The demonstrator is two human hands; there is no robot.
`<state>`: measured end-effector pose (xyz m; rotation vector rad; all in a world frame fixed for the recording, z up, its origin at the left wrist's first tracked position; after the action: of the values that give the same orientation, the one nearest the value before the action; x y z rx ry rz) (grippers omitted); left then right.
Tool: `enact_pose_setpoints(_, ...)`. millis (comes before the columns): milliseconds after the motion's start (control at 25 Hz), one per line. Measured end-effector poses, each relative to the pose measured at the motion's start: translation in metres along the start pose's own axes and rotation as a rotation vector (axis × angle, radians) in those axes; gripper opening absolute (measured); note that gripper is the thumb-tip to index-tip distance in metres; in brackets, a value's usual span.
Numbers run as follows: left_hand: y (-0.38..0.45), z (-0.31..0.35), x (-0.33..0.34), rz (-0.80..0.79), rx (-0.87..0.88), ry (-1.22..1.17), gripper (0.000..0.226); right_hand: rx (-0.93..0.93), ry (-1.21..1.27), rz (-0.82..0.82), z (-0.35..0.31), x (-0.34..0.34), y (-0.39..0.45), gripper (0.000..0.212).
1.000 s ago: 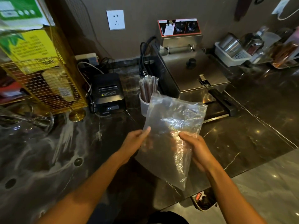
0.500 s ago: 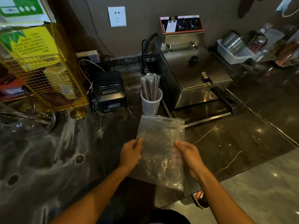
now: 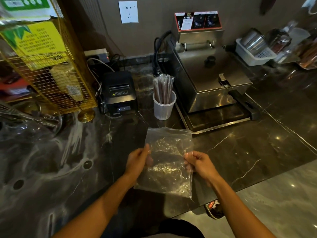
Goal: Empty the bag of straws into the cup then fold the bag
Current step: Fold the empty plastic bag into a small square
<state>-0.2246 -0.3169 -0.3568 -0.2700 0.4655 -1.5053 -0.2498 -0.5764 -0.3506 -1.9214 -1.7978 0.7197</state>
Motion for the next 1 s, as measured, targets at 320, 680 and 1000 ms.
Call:
enact_pose_setpoints(320, -0.003, 0.019, -0.011, 0.005, 0.174, 0.041, 0.016, -0.02, 0.233, 0.011, -0.021, -0.003, -0.011, 0.02)
enact_pose_setpoints(680, 0.006, 0.047, -0.027, -0.096, 0.294, 0.062, 0.061, -0.162, 0.086, -0.018, -0.05, 0.0, -0.015, 0.043)
enact_pose_setpoints(1000, 0.009, 0.062, -0.034, -0.331, 0.336, 0.143, 0.05, -0.206, -0.047, 0.004, -0.061, -0.007, -0.011, 0.036)
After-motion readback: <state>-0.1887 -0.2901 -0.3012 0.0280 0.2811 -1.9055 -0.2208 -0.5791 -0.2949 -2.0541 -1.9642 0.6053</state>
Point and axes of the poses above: each hand's wrist, its own y-axis towards the middle knuckle, its own x-axis out of the palm, z = x × y, the point moved 5 cm from there along y, towards the middle knuckle, and after that the axes turned 6 degrees about x, right-handed, at the moved point
